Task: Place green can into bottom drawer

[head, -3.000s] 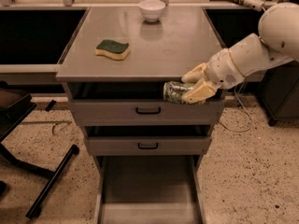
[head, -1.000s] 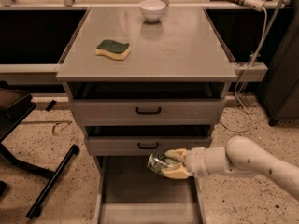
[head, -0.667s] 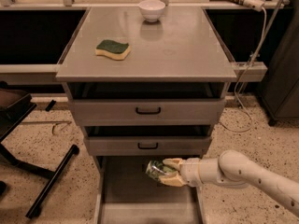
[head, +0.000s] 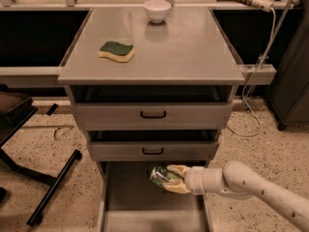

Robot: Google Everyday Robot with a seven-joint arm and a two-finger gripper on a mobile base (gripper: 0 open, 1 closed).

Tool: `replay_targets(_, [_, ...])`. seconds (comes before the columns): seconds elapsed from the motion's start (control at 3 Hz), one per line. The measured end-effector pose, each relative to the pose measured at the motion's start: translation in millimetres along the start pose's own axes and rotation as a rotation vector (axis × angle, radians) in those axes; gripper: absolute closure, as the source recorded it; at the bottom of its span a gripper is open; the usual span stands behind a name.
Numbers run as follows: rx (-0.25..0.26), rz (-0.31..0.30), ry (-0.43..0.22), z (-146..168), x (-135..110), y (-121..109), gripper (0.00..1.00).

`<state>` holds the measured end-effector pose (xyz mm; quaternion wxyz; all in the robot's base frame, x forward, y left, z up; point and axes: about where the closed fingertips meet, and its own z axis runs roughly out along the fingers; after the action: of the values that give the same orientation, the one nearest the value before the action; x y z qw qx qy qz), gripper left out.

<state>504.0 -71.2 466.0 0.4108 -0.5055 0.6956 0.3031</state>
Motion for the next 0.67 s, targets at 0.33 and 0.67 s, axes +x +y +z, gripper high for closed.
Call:
replay_targets(0.33, [0.081,-0.087,-0.041,40.4,46.4,-29.8,1.00])
replay_targets(0.67, [0.131,-0.102,-0.041,80.9,91.9,-40.5,1.00])
